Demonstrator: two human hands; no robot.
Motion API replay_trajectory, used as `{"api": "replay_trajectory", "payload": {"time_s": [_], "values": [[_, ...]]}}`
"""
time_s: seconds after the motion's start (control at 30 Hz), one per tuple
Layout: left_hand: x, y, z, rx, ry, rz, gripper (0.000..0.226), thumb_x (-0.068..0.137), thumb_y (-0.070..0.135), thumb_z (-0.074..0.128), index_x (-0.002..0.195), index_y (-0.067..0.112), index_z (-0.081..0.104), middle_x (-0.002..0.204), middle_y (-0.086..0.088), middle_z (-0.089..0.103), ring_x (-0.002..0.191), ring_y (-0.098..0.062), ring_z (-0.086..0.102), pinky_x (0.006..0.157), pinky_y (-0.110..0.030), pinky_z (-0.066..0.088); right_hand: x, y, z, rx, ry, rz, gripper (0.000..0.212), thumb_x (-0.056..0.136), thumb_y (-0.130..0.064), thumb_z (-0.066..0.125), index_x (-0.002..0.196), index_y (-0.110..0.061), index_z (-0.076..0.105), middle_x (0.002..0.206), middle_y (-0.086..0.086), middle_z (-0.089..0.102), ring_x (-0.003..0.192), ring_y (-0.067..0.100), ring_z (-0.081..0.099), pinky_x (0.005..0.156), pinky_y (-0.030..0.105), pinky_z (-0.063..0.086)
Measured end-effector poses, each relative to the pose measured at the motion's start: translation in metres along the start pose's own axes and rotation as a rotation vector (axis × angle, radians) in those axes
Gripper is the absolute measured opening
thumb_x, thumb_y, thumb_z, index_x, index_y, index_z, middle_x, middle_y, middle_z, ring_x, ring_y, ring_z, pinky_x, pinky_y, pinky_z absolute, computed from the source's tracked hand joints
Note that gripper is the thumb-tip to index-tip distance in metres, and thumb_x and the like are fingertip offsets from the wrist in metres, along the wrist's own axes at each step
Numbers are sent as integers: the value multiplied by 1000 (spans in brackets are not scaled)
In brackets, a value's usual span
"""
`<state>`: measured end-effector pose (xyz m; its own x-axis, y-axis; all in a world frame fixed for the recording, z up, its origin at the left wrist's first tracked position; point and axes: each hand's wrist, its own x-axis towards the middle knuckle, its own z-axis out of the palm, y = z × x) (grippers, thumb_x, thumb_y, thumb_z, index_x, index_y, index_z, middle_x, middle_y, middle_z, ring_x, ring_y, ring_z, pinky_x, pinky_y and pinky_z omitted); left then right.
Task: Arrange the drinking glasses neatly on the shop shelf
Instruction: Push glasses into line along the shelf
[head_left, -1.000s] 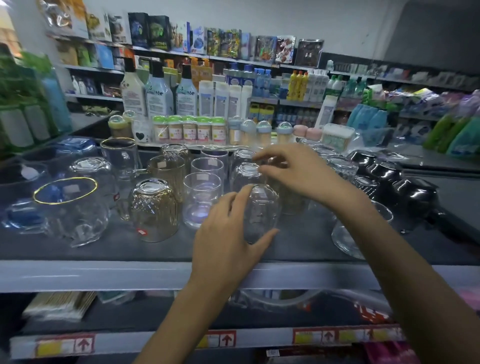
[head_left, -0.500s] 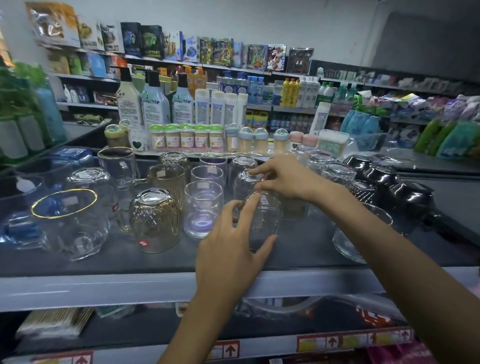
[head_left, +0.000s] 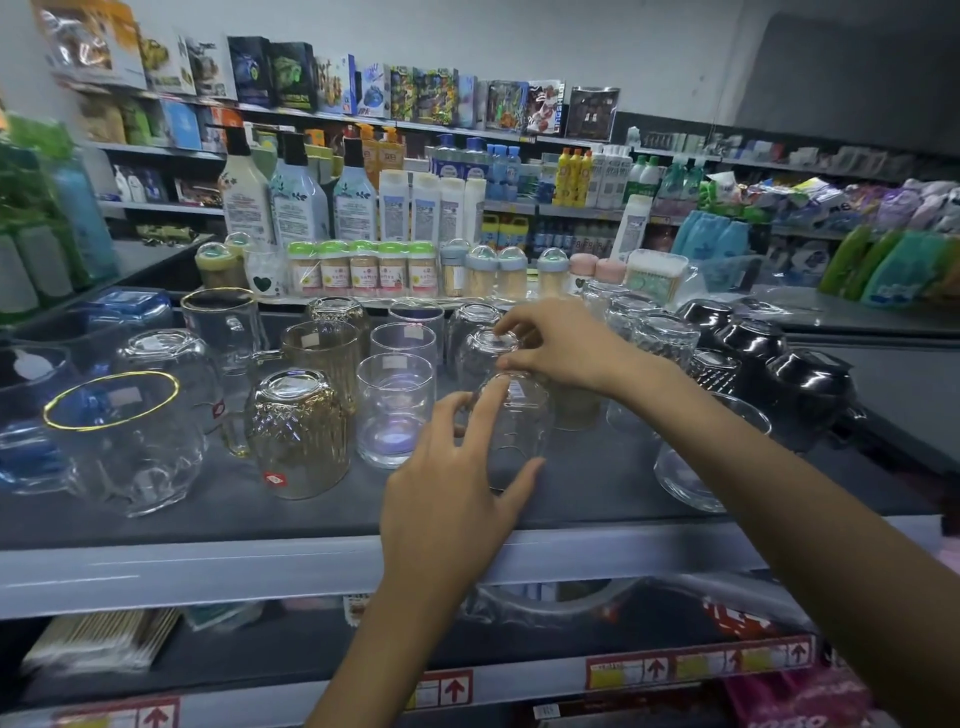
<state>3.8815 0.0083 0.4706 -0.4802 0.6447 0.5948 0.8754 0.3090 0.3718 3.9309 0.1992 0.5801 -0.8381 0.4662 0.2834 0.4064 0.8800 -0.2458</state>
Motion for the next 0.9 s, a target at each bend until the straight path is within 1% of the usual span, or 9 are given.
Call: {"api": "replay_trajectory", "payload": {"time_s": [0.1, 0.23, 0.33, 0.43, 0.5, 0.63, 0.73, 0.83, 0.9], "values": [[0, 0, 0, -14, -5, 0, 80, 89, 72, 57, 157, 44, 26, 142, 9, 49, 97, -8, 64, 56, -18, 44, 3, 1, -3, 12, -18, 20, 58, 81, -36, 87, 132, -18, 67, 121, 5, 71, 100, 13, 64, 88, 24, 49], [0, 0, -1, -27, 1, -3, 80, 89, 71, 59, 157, 44, 27, 142, 10, 49, 94, -8, 65, 57, -17, 43, 11, -5, -4, -104, -135, -14, 70, 84, -26, 84, 146, -13, 56, 140, 8, 63, 123, 23, 61, 94, 25, 47], [0, 0, -1, -33, 3, -3, 80, 88, 71, 60, 157, 44, 29, 142, 10, 50, 93, -9, 66, 57, -19, 47, 15, -7, -7, -122, -147, -9, 70, 81, -27, 87, 144, -13, 58, 134, 8, 65, 115, 21, 63, 86, 22, 43], [0, 0, -2, -30, 1, -6, 80, 88, 71, 60, 156, 44, 29, 142, 9, 50, 93, -10, 67, 57, -20, 48, 17, -6, -8, -113, -130, -5, 69, 77, -29, 90, 139, -15, 63, 128, 7, 68, 105, 16, 63, 83, 22, 43], [0, 1, -2, -27, -5, -12, 80, 88, 71, 60, 156, 44, 29, 142, 9, 50, 93, -10, 67, 56, -19, 45, 17, -5, -7, -122, -118, -14, 67, 77, -31, 90, 138, -15, 64, 128, 6, 69, 105, 16, 63, 82, 22, 42], [0, 2, -4, -28, -4, -8, 82, 87, 72, 61, 156, 44, 28, 140, 10, 51, 93, -11, 67, 56, -20, 48, 15, -3, -6, -142, -115, -37, 68, 79, -34, 88, 139, -15, 62, 129, 5, 68, 107, 18, 63, 82, 22, 42], [1, 3, -5, -29, 18, -46, 91, 83, 74, 64, 157, 34, 30, 135, 11, 56, 94, -12, 69, 54, -20, 45, 9, -1, -13, -76, -110, -35, 66, 79, -35, 88, 138, -17, 64, 129, 2, 68, 110, 17, 65, 88, 24, 47], [1, 4, -4, -67, 30, -100, 98, 82, 78, 61, 159, 28, 25, 140, 11, 58, 105, -16, 70, 64, -29, 56, -5, 0, -23, 45, -27, 1, 55, 81, -32, 87, 131, -21, 68, 124, -1, 69, 107, 16, 68, 94, 31, 54], [-1, 4, -4, -101, 40, -107, 93, 85, 77, 57, 157, 27, 26, 138, 10, 60, 107, -16, 69, 69, -30, 57, -24, -1, -23, 132, 93, 49, 43, 84, -29, 84, 124, -24, 72, 117, -5, 72, 102, 13, 69, 93, 33, 56]]}}
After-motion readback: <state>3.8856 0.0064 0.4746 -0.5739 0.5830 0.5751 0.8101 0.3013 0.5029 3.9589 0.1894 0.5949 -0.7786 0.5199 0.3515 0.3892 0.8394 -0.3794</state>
